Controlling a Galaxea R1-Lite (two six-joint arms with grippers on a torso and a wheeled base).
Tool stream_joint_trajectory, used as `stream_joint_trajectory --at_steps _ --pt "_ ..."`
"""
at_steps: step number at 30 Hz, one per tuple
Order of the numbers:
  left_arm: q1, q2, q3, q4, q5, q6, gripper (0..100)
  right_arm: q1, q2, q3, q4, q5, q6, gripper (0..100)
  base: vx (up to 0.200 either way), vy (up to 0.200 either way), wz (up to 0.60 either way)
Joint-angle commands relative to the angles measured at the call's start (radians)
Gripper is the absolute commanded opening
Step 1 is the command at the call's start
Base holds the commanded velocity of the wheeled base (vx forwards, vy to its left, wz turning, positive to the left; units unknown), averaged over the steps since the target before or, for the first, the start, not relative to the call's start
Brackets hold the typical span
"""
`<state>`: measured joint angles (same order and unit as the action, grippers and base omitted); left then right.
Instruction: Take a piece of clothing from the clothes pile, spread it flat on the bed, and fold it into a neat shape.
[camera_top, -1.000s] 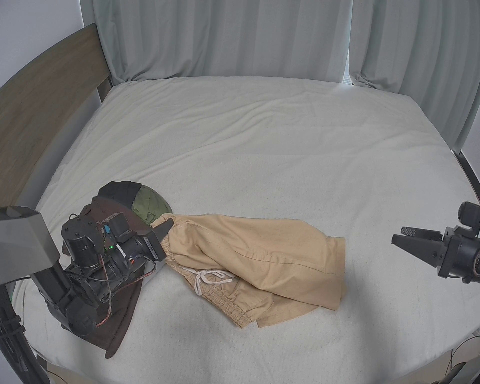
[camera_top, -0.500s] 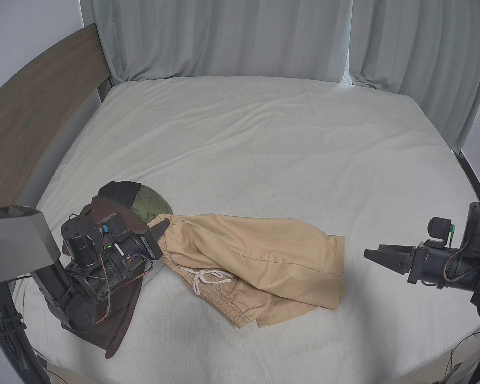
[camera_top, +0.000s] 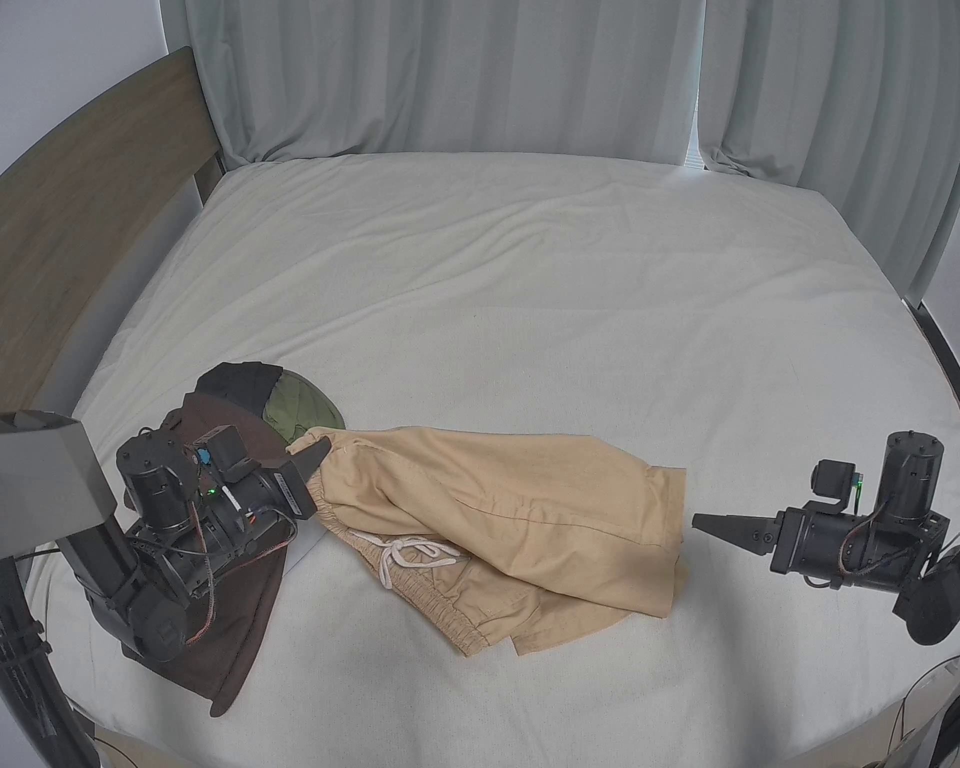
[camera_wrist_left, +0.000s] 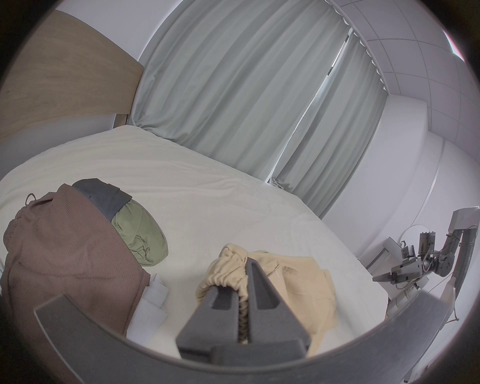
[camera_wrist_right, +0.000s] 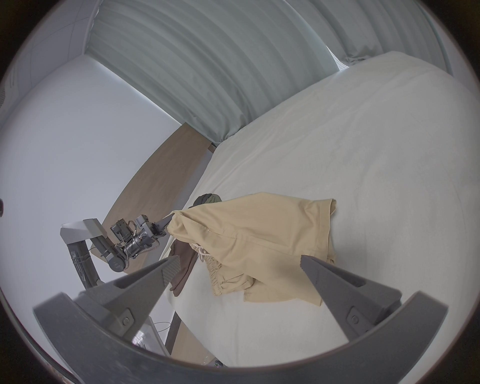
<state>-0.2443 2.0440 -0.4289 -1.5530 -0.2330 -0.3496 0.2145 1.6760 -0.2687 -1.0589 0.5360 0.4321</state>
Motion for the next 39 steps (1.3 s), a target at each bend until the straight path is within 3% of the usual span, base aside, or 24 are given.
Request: stream_joint_trajectory --at_steps 1,24,39 --pt "0.000 0.008 0.001 -0.002 -0.002 0.004 0 0.000 0.100 0.002 -0.036 -0.001 0.020 100 0.000 0.000 0.00" --pt "0.002 0.019 -0.002 -0.002 -0.003 0.004 0 -0.021 0.488 0.020 -0.469 -0.013 0.099 100 0.000 0.000 0.00" --pt "0.002 0.019 -0.004 -0.002 -0.003 0.004 0 -0.027 0.573 -0.027 -0.480 -0.040 0.111 100 0.000 0.000 0.00"
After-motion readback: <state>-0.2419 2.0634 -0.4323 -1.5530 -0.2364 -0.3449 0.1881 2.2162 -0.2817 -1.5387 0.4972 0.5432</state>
